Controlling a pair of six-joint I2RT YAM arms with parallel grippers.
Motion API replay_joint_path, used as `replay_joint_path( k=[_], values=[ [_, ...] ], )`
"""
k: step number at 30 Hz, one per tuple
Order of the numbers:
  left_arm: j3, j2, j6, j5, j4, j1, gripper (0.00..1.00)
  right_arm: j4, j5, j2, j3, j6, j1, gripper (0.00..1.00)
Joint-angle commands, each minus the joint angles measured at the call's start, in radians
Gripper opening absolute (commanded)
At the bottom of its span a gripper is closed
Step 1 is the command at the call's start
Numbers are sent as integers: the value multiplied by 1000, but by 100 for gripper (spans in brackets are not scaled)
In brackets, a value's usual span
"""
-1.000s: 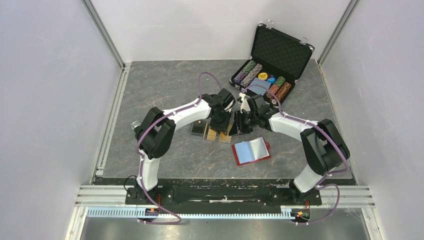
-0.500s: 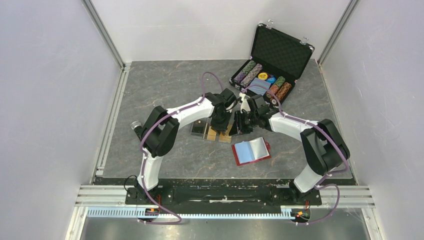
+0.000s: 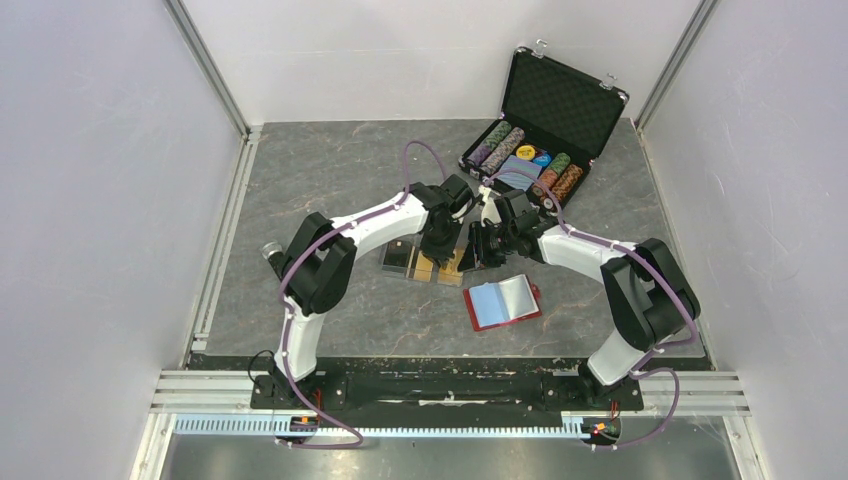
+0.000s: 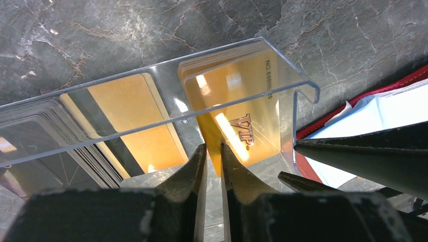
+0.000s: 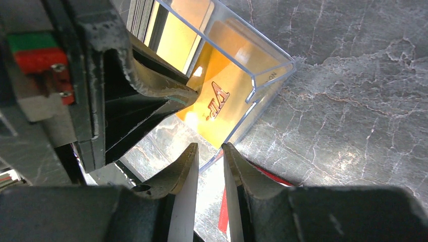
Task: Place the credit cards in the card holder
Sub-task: Pick up the credit card from the storage box.
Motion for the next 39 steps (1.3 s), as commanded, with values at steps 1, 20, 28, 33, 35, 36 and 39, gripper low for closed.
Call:
replay_joint_path(
  k=[1,20,28,33,35,36,39],
  values=[
    [35,-58,3,87,78,-24,23,30,-1,-4,-17,-5,13,28],
    [64,43,39,89,12,-27,26,30,0,-9,-19,-7,12,28],
    [78,29,43,62,-7,-30,15,31,0,-9,-22,-6,13,28],
    [84,-5,27,74,12,-30,9,31,-1,-10,-22,-6,14,28],
    [83,-21,20,76,21,-30,8,30,0,-10,-22,-6,13,28],
    [84,-26,18,76,22,-30,7,31,-1,-11,-22,-7,13,28],
    [87,-37,17,71,24,-30,4,30,-1,-10,-25,-7,13,28]
  ],
)
